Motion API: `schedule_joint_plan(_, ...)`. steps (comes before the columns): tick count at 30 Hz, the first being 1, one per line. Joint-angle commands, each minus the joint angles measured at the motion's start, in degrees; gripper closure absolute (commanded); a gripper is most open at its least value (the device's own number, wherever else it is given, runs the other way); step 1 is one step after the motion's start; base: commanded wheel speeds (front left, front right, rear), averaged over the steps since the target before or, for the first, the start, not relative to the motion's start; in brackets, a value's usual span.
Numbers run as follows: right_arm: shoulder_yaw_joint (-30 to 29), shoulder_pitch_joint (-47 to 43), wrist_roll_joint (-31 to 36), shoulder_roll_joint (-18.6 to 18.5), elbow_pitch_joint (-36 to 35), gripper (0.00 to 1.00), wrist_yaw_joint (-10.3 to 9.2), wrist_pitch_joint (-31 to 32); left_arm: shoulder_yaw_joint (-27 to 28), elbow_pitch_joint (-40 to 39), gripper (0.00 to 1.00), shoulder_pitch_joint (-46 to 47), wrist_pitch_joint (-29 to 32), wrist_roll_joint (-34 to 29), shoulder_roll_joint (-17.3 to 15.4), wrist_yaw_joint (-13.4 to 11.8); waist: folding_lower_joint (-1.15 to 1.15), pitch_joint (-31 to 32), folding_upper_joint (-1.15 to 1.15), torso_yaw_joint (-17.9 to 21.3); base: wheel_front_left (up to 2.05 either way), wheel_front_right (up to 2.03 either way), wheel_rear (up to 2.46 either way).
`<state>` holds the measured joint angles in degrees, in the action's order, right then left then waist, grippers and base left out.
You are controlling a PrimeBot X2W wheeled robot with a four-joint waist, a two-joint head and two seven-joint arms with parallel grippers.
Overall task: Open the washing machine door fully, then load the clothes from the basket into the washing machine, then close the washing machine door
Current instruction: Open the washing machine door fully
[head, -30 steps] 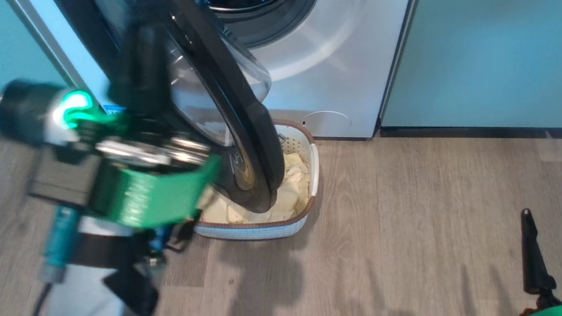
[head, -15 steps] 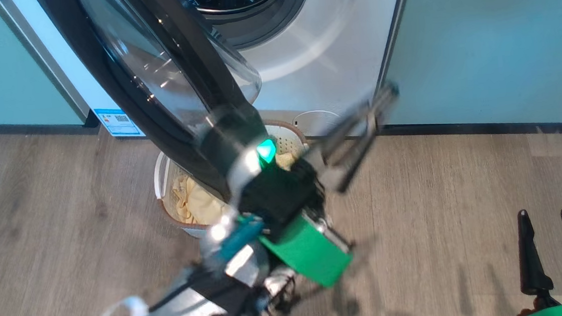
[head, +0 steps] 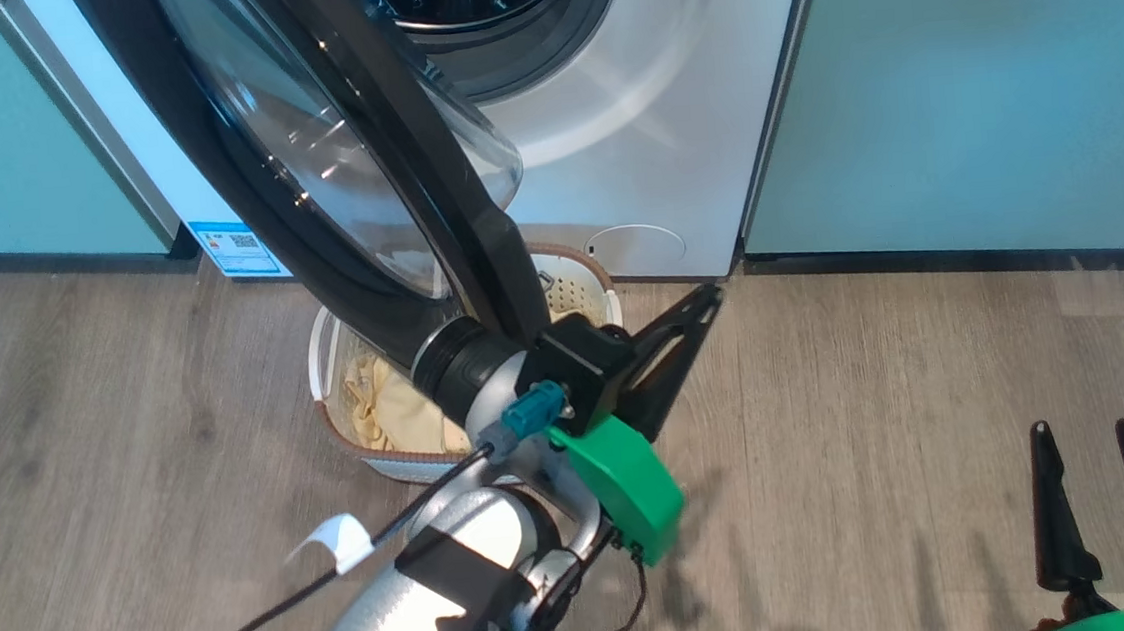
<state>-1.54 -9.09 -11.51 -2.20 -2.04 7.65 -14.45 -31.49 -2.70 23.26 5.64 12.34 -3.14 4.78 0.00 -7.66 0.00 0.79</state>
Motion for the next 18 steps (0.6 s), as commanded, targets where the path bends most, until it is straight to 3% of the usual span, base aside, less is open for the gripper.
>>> schedule_joint_plan(1, 1.39, 1.33, 0.02, -0.68, -1.44, 0.0, -0.16, -0.55, 2.66, -1.33, 1.0, 1.09, 0.33, 0.29, -0.66, -0.42, 0.0, 0.06, 0.0, 0.04, 0.0, 0.0, 0.0)
schedule_joint_plan(18, 1.25, 1.64, 0.37, -0.67, -1.37, 0.0, -0.16, -0.55, 7.66, 7.36, 1.0, 4.33, -2.0, 1.82, -1.58, -3.47, 0.0, -0.21, 0.0, 0.38, 0.0, 0.0, 0.0)
